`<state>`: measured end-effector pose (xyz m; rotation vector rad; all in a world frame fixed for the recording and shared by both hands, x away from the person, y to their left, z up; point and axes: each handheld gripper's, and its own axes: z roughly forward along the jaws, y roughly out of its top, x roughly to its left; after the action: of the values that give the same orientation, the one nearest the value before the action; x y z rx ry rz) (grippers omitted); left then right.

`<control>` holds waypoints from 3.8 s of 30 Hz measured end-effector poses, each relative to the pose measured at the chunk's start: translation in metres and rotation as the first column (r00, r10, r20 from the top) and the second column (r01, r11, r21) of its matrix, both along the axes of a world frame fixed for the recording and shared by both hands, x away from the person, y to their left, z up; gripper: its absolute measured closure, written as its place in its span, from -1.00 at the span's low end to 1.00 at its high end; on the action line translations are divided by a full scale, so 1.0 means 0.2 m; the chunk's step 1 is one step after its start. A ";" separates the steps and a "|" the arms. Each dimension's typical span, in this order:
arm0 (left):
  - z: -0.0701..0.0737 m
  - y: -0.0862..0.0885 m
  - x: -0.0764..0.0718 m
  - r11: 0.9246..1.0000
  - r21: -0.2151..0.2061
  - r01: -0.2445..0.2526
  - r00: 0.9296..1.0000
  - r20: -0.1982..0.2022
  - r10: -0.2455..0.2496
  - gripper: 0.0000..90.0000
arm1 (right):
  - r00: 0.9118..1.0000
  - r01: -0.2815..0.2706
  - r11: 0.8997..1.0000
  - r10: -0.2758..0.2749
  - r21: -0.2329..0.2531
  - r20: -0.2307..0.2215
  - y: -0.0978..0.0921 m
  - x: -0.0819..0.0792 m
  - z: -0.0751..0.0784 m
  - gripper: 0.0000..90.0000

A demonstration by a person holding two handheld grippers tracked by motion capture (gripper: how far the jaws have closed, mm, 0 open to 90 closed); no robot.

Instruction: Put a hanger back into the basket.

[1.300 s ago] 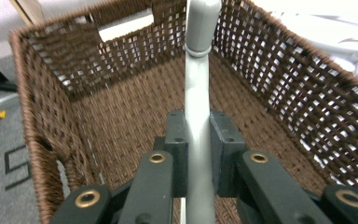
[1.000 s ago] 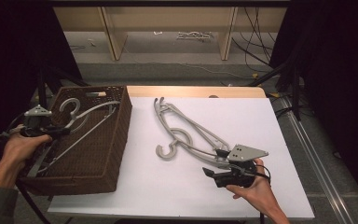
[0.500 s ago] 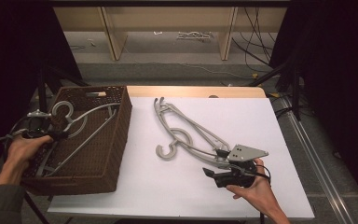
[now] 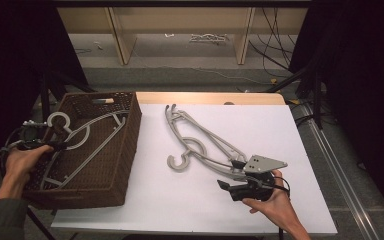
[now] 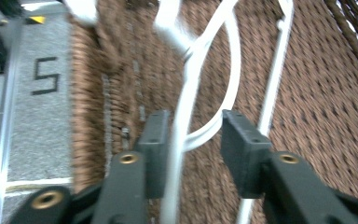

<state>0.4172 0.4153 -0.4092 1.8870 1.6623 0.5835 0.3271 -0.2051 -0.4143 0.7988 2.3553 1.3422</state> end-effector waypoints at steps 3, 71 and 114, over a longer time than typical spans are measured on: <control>0.05 -0.02 -0.04 1.000 0.017 0.010 0.995 0.096 -0.011 0.20 | 1.000 0.005 1.000 -0.005 0.001 -0.006 0.00 0.00 0.00 -0.50; -0.12 -1.16 -0.64 0.798 -0.127 0.589 0.692 0.588 -0.418 -0.64 | 0.997 0.041 0.997 -0.045 0.062 0.063 0.00 0.02 -0.04 -0.63; -0.12 -1.16 -0.66 0.789 -0.130 0.601 0.694 0.576 -0.433 -0.64 | 0.964 -0.088 0.958 0.013 -0.274 -0.264 0.31 0.63 -0.32 0.41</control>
<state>0.2854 0.1836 -0.4330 1.6588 0.7470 0.4895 0.4527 -0.1432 -0.4788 0.8752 2.7072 0.9289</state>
